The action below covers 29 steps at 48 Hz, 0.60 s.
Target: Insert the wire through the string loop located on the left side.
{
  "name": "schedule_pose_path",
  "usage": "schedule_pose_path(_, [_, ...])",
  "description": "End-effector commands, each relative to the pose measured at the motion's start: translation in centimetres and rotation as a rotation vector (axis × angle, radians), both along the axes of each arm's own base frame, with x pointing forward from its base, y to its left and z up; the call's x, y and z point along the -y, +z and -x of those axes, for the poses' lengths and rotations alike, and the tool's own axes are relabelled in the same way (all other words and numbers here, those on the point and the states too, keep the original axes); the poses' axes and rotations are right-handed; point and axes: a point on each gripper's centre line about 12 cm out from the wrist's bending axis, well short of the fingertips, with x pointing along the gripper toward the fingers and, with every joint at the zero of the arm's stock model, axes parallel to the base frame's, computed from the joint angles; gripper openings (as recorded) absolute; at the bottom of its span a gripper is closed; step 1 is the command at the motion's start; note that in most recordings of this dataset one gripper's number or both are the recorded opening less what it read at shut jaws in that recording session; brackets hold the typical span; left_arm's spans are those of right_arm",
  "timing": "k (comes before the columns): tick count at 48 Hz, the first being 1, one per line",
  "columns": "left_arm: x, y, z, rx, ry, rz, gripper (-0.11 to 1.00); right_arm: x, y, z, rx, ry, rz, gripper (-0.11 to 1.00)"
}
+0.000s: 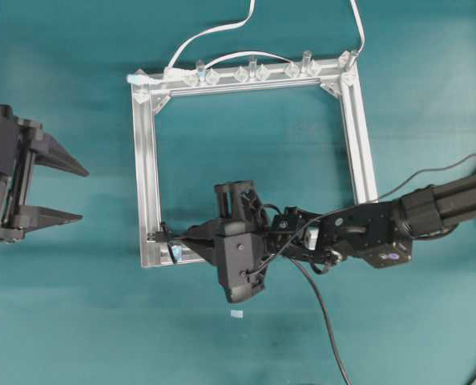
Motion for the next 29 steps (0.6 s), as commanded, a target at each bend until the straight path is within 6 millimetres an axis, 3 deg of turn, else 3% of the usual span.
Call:
schedule_pose_path(1, [0.06,0.35,-0.06,0.012,0.000,0.004,0.86,-0.03,1.67,-0.71,0.045,0.001,-0.005,0.07])
schedule_pose_path(29, [0.05,0.29,0.09,0.012,0.000,0.005,0.86,-0.09,1.70,-1.20,0.050,0.003,-0.005,0.07])
